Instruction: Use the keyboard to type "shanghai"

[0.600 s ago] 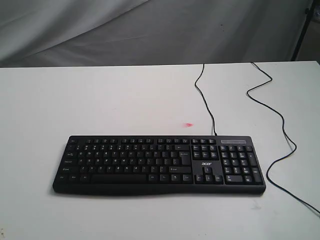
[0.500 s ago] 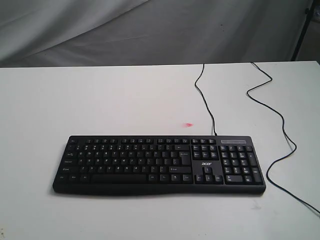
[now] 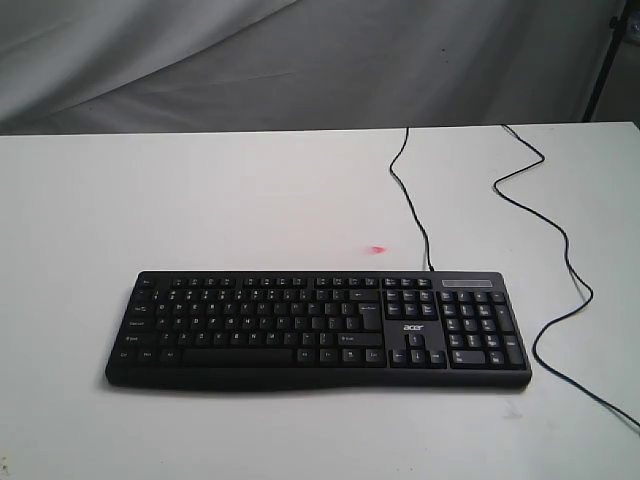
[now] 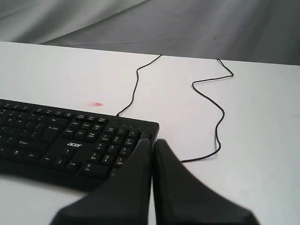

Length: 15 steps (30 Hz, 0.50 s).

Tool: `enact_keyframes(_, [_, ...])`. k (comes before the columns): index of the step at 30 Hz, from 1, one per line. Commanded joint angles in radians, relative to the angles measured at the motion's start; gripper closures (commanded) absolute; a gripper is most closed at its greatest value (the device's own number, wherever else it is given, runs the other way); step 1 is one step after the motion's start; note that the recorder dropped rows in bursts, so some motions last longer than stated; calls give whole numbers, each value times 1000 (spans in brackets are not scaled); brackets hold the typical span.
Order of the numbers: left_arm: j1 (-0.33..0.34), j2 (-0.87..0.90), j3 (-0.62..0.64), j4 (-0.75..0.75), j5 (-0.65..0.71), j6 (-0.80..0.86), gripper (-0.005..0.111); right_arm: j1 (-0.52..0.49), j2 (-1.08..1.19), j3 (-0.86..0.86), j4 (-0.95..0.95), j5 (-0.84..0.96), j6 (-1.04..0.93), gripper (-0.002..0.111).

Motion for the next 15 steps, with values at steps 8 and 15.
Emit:
enact_keyframes(8, [-4,3,5,-1,-3,-3,106,-5,-4,4,-7,-108,1,108])
enact_keyframes(15, [-4,3,5,-1,-3,-3,106,-5,-4,4,-7,-306,1,108])
